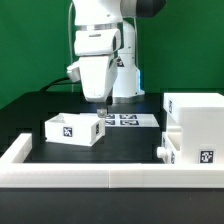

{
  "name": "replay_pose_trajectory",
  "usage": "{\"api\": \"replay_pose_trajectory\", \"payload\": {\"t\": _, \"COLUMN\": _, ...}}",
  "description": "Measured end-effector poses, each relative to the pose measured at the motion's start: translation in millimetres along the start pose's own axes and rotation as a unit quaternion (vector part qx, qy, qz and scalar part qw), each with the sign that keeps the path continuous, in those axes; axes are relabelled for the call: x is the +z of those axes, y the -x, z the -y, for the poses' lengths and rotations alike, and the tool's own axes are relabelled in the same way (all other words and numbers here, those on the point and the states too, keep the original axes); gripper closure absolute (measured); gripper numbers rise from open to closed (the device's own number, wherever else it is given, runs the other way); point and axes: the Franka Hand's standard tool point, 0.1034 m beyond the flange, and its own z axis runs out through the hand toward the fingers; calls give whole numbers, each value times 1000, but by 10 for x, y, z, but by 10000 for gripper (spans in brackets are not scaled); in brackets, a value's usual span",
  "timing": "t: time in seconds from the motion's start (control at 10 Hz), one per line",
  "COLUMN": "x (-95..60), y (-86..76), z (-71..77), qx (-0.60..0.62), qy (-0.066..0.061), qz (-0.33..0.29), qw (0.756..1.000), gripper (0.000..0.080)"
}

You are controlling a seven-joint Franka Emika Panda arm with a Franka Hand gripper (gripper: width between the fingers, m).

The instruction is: Assemble drawer

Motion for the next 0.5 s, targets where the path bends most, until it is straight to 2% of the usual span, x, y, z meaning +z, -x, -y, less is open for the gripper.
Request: {"api": "replay_pose_trajectory", "payload": {"t": 0.5, "x": 13, "y": 7, "z": 4, "qx": 172, "qy": 1, "qz": -2, "qw": 985, "gripper": 151}}
